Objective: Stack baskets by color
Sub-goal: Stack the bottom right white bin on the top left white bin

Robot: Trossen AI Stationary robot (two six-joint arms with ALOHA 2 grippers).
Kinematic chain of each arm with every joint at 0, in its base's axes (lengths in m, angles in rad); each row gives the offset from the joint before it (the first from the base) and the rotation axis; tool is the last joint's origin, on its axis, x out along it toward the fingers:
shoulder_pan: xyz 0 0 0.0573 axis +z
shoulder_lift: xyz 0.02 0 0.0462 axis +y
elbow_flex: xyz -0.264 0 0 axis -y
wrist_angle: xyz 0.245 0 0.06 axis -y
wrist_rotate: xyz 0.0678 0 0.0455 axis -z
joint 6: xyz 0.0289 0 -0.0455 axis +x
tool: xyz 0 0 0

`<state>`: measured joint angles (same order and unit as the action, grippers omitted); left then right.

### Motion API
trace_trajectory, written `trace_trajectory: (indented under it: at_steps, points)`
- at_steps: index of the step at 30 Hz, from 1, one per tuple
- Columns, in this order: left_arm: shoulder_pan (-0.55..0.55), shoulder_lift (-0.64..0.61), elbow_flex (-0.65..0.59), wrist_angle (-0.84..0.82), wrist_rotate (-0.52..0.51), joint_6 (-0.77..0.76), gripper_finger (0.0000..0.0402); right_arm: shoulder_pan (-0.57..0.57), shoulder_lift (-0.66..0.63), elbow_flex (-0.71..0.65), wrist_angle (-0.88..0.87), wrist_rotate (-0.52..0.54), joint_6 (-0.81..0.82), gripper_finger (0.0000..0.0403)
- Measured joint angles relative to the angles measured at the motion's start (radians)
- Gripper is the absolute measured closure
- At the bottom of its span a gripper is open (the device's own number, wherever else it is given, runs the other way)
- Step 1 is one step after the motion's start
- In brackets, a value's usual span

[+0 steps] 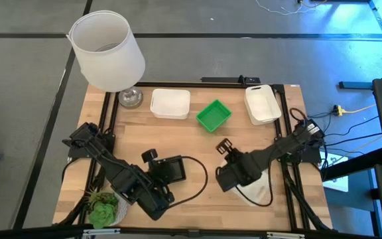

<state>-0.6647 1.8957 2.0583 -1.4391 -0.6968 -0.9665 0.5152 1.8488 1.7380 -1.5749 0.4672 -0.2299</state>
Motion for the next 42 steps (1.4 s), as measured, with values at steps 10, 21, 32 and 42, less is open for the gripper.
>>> trace_trajectory:
  at_steps: [10,21,32,42]
  points:
    - [0.024,0.0,0.0,-0.111,-0.041,-0.052,0.0402,-0.123,-0.002,0.161,0.003,0.182,-0.167,0.0403]
    - [0.283,0.0,0.0,-0.132,-0.011,0.035,0.0402,-0.152,-0.088,0.203,0.004,0.221,-0.201,0.0403]
    - [0.597,0.0,0.0,-0.132,0.205,0.243,0.0402,-0.062,-0.221,0.203,0.003,0.212,-0.195,0.0403]
    - [0.951,0.0,0.0,-0.04,0.502,0.431,0.0402,-0.026,-0.277,0.204,0.003,0.214,-0.177,0.0403]
